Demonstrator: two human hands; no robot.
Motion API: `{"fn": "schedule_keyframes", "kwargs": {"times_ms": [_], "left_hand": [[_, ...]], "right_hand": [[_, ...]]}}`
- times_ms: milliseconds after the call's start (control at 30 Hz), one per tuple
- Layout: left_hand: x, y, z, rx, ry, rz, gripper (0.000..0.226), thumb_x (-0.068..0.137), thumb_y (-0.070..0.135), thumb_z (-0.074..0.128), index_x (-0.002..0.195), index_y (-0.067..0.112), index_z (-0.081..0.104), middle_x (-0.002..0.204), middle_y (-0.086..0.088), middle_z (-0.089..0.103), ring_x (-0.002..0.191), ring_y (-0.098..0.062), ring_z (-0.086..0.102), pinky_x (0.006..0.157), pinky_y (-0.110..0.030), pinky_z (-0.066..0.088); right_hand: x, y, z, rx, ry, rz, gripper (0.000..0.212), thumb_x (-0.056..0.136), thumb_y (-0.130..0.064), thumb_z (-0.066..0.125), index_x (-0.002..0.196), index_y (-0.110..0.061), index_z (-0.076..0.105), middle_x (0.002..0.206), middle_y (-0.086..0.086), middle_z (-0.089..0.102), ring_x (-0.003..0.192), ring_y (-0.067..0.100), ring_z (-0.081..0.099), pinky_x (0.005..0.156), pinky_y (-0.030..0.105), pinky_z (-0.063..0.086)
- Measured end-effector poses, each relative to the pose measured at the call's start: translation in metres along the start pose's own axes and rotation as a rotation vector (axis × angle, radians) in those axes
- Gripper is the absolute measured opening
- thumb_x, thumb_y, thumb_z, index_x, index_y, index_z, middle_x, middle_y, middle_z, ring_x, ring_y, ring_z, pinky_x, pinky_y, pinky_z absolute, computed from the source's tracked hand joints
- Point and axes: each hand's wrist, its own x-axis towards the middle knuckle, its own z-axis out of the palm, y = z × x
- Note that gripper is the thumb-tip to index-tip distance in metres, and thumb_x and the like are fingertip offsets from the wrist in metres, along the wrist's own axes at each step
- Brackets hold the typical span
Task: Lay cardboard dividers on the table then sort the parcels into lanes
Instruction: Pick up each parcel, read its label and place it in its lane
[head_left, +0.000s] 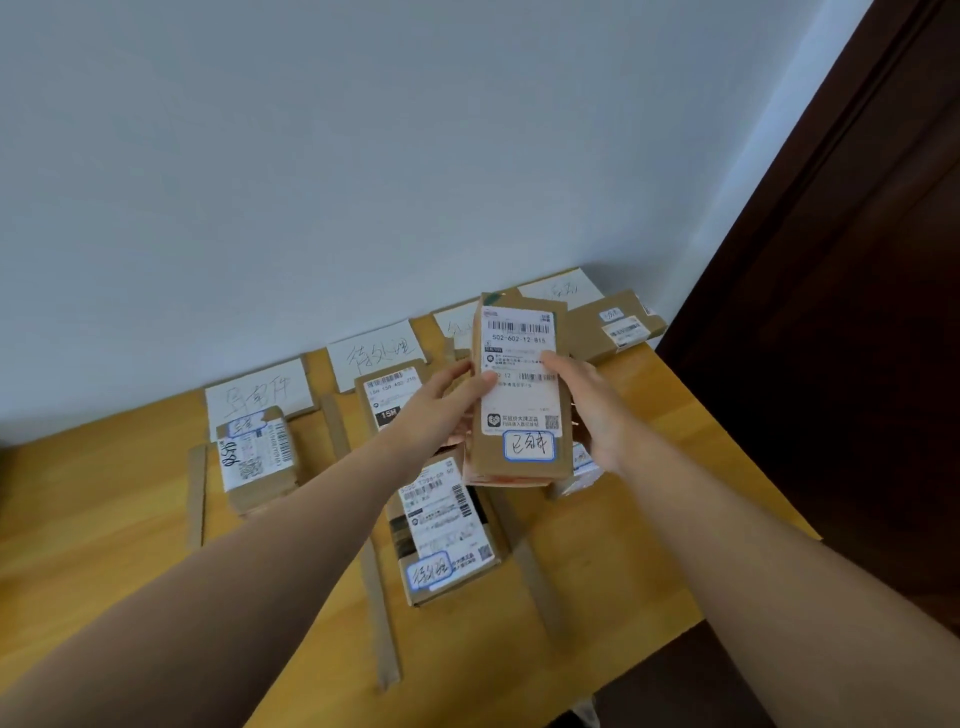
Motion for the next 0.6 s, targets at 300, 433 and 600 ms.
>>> {"fn": "schedule_keyframes", "kwargs": {"times_ms": [300, 433, 600], "left_hand": [[0.059, 0.024, 0.105, 0.021, 0.047, -0.013, 0.037, 0.090, 0.045, 0.058, 0.124, 0.034, 0.053, 0.096, 0.008, 0.075, 0.086, -0.010, 0.071, 0.069, -0.021, 0.053], [0.087, 0.033, 0.151, 0.042, 0.057, -0.031, 0.034, 0.092, 0.045, 0.055, 0.123, 0.031, 0.055, 0.101, 0.005, 0.073, 0.098, -0.015, 0.067, 0.093, -0.035, 0.050], [0.112, 0.034, 0.172, 0.130, 0.197, -0.041, 0.029, 0.098, 0.037, 0.048, 0.120, 0.022, 0.058, 0.110, 0.001, 0.065, 0.105, -0.018, 0.059, 0.100, -0.038, 0.045]], "right_hand": [[0.066, -0.032, -0.114, -0.023, -0.061, 0.010, 0.053, 0.082, -0.056, 0.063, 0.123, -0.023, 0.054, 0.106, -0.001, 0.071, 0.106, 0.019, 0.062, 0.086, 0.038, 0.048], [0.090, -0.041, -0.164, -0.047, 0.007, 0.035, 0.055, 0.081, -0.055, 0.065, 0.124, -0.023, 0.050, 0.106, 0.001, 0.071, 0.103, 0.020, 0.065, 0.084, 0.039, 0.051], [0.114, -0.032, -0.204, 0.109, 0.221, 0.065, 0.063, 0.084, -0.041, 0.070, 0.131, -0.016, 0.036, 0.113, 0.007, 0.063, 0.094, 0.016, 0.064, 0.067, 0.033, 0.057]]}}
